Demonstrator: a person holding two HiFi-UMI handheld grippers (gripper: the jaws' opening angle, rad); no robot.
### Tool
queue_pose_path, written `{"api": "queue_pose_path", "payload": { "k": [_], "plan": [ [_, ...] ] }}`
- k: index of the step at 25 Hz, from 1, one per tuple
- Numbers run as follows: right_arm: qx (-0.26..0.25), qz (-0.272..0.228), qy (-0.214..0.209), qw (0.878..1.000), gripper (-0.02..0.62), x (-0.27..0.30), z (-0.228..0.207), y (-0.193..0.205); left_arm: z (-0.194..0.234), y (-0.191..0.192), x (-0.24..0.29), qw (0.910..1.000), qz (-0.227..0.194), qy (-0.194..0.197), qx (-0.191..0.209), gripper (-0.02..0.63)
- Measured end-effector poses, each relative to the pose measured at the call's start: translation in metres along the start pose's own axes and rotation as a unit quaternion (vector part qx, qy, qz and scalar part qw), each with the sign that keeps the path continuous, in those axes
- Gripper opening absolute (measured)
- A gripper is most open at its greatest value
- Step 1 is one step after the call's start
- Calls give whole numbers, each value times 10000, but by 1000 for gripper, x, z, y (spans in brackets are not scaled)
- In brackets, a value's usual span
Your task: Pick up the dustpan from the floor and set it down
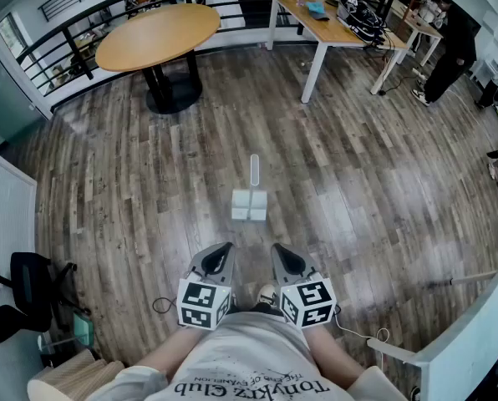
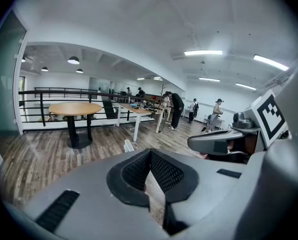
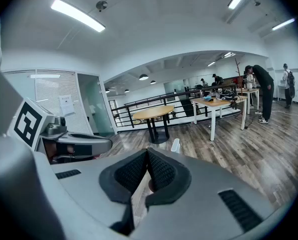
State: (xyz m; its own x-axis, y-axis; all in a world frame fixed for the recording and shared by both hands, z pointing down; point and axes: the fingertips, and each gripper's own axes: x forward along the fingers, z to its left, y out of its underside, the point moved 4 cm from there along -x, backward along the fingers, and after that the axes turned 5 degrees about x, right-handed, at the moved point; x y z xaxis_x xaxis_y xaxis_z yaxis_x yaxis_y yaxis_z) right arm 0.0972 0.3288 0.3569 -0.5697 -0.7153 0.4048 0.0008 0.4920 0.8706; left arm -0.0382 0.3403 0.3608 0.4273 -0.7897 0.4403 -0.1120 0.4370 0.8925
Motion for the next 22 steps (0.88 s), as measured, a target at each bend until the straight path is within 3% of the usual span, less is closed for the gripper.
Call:
{"api": "queue_pose_path", "payload": {
  "k": [13,22],
  "plan": [
    [-56,94,-36,9999,25,6,2,2,4,1,2,10000,-32,19,-27,23],
    [60,-135,245,9996,25,14,21,-1,29,5,-13,9999,-69,116,-49,23]
  ]
}}
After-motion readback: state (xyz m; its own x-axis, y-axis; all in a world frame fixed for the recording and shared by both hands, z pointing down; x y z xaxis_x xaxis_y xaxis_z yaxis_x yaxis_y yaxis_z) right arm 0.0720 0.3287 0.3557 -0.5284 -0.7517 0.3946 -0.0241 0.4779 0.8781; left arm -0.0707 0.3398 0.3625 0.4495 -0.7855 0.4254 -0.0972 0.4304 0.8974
